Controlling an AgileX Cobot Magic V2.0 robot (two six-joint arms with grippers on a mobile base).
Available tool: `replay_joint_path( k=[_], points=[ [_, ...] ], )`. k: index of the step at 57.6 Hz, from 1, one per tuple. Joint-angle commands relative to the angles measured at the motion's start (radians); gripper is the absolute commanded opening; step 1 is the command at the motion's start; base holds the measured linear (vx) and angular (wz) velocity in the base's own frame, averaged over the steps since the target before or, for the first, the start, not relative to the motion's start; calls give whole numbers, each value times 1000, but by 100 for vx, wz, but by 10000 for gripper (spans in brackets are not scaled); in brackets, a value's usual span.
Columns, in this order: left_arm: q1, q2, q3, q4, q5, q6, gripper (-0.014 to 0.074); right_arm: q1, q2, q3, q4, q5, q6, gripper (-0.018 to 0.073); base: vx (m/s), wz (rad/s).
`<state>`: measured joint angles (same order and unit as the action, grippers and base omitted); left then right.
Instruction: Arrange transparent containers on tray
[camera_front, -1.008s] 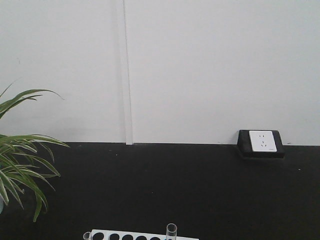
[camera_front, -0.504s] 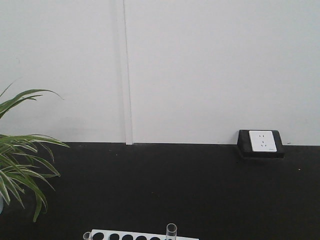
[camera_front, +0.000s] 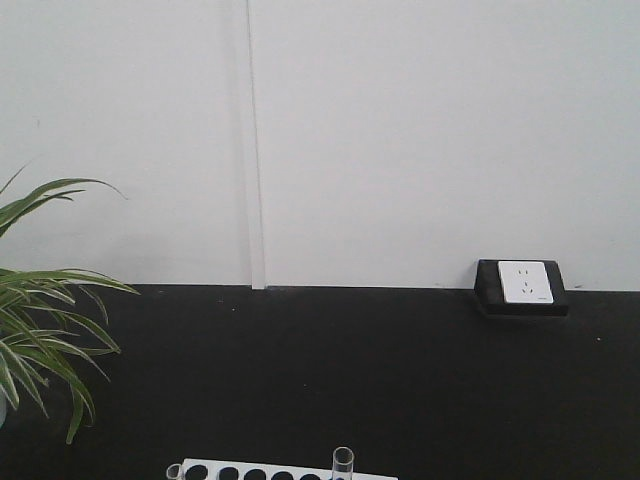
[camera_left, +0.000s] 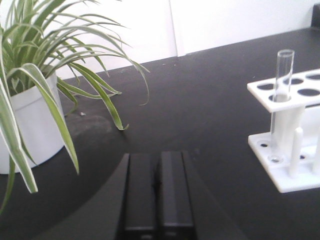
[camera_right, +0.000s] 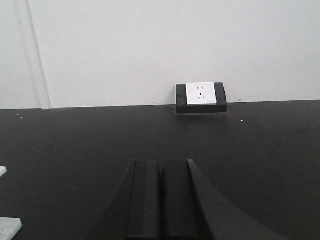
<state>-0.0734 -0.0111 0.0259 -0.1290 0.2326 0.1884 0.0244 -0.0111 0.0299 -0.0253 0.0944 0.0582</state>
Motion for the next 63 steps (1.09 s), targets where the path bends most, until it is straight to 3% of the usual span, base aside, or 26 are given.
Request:
replay_joint_path(
  k=[1,12,21,27,32,37,47,54,63],
  points=[
    [-6,-24,37,-19,-90,-20,-6,-4,-7,9,-10,-88,-7,-11,0,0],
    [-6,-24,37,-19,-98,-20,-6,-4,-7,9,-10,-124,-6,-11,0,0],
    [-6,-24,29,-11,-251,-25,-6,-4,-7,9,-5,-228,-5,-11,0,0],
    [-6,-24,0,-65,-391,-111,-6,-4,-7,-10,-5,-332,-5,-11,0,0],
    [-6,-16,-94,-66,-378,-132,-6,-4,-7,-96,-6,-343,-6,-11,0,0],
    [-6,26,-218,-20,-357,-100,-6,-4,24,-257,-13,-329,-33,-11,0,0],
    [-6,296,-509,70,-388,-53,-6,-4,309,-564,-13,-276,-84,-11,0,0],
    [-6,526,-650,69,-387,-55,-6,-4,534,-698,-9,-281,-81,-11,0,0],
    [-6,711,-723,68,-375,-66,-6,-4,707,-779,-5,-292,-81,-11,0,0]
  ],
)
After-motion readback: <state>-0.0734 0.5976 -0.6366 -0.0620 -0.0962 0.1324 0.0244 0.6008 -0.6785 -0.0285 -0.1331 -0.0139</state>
